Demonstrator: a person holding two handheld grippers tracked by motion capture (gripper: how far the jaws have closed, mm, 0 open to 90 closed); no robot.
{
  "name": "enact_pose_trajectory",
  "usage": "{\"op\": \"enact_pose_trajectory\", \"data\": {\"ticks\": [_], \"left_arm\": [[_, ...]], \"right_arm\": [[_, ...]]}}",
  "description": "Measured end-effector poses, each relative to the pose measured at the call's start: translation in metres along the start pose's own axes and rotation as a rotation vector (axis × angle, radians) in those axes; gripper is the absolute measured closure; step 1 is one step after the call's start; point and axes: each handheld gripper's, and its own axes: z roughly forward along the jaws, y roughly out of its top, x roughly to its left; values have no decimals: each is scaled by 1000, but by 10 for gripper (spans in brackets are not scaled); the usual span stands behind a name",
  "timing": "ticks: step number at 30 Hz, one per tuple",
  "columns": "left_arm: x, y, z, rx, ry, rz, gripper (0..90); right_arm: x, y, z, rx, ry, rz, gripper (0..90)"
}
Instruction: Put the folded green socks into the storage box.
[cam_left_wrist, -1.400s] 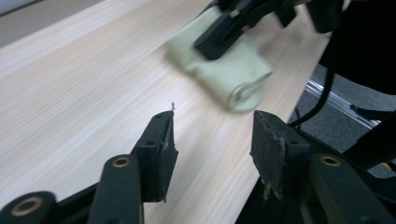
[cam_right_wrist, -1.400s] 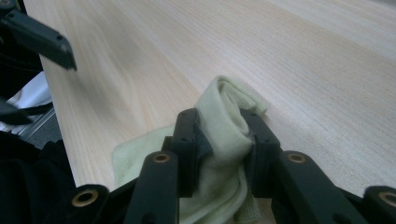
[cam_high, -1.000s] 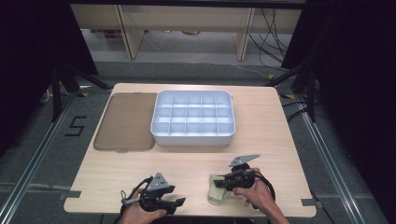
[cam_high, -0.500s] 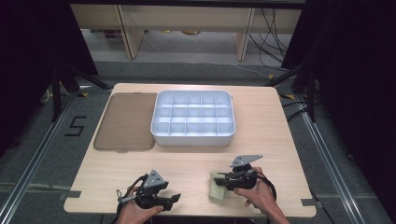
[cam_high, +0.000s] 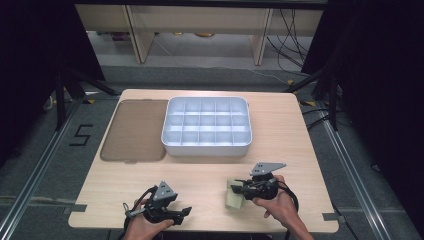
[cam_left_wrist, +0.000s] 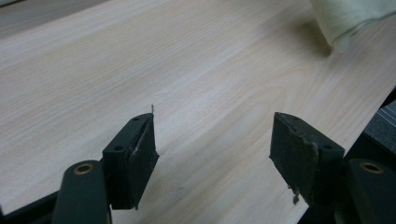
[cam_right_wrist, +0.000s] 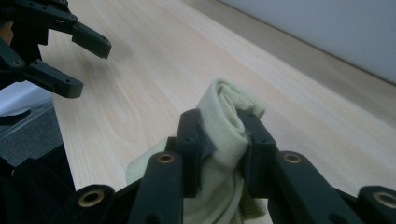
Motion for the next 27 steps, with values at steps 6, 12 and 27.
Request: {"op": "enact_pose_trajectory", "data": {"ticks": [6,12,27], "left_arm": [[5,-2,-4,15,16,30,296],[7,-3,-4,10,38,6,284],[9,-4,-3,19,54,7,237]], "right_arm": [[-5,10,-8,-28,-35,-37,726],[-9,20,-6,-40,-50,-57,725],[-15,31,-8,-45,-89,-57,725]]}}
